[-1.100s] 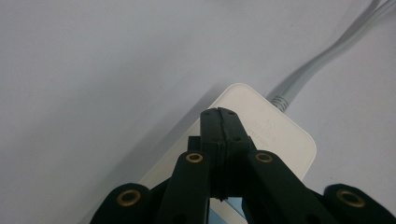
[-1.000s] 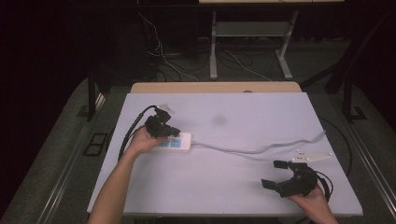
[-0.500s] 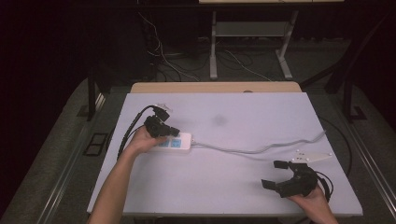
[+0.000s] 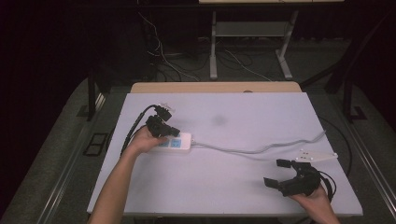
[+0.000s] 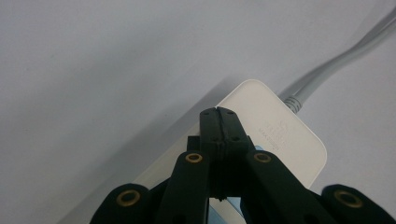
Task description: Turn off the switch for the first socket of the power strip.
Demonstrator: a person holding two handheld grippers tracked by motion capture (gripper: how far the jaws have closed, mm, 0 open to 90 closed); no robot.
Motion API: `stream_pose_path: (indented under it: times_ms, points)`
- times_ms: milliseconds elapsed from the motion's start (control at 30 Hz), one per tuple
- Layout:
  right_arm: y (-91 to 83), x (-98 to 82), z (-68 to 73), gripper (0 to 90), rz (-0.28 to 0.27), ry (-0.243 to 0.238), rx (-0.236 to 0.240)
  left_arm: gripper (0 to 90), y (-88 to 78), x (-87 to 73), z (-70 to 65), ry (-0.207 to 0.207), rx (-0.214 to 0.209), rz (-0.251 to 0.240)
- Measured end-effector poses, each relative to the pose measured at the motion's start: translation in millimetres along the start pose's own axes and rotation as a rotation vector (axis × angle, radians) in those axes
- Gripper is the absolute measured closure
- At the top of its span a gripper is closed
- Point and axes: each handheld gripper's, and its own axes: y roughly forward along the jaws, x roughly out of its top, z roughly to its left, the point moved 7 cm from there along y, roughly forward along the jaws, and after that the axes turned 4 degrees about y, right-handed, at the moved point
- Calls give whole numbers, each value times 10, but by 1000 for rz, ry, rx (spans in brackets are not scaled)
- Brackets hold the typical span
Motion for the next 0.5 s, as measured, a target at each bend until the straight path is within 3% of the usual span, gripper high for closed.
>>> stream_pose_path:
  times_ms: [367, 433, 500]
  points:
    - [6, 3, -9, 3, -1, -1, -2, 893, -2, 2, -18, -1, 19, 3]
    - [7, 3, -12, 3, -1, -1, -2, 892, -37, 24, -33, 0, 1, -16]
    - [10, 6, -14, 3, -2, -3, 1, 890, -68, 31, -29, -5, 17, -13]
